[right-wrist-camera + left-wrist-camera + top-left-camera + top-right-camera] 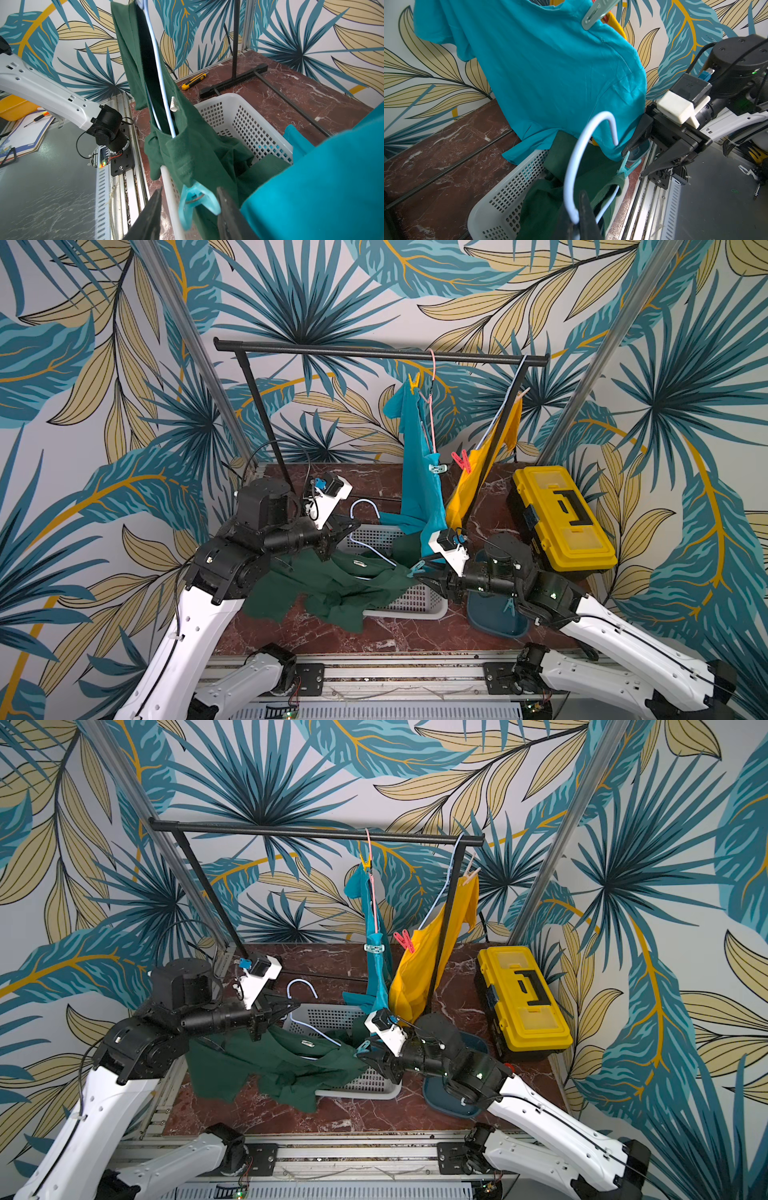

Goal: Remove the clothespins securing t-shirts to the hanger
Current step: Remove the clothespin from the hanger.

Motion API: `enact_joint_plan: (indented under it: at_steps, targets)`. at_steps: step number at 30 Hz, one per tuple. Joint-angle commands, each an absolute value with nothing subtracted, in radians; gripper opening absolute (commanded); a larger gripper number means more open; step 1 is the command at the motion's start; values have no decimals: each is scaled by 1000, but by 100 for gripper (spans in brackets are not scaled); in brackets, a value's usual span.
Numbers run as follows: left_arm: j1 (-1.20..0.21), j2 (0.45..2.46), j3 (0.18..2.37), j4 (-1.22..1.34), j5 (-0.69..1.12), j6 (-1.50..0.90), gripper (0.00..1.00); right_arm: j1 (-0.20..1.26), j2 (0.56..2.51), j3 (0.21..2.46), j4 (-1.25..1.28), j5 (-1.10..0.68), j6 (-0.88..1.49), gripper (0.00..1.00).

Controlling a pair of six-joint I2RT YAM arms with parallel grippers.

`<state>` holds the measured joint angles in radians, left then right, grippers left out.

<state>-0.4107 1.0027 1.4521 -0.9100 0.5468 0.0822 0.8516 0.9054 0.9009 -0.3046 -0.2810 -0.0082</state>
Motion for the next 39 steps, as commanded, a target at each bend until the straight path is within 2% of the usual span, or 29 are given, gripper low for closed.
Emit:
enact_joint_plan:
  at_steps: [1, 11, 26, 39]
  targets:
    - [-405, 996, 1467, -897, 568, 91, 0, 848, 911, 887, -276, -276, -10, 41]
    - [-404, 995, 1460, -897, 569, 91, 0, 847, 910, 881, -281, -268, -11, 34]
    - [-405, 997, 1460, -896, 575, 92, 0, 849, 895, 861, -249, -244, -6, 16]
    - [-405, 1001, 1438, -896, 558, 97, 0, 848, 816, 815, -144, -133, 25, 14]
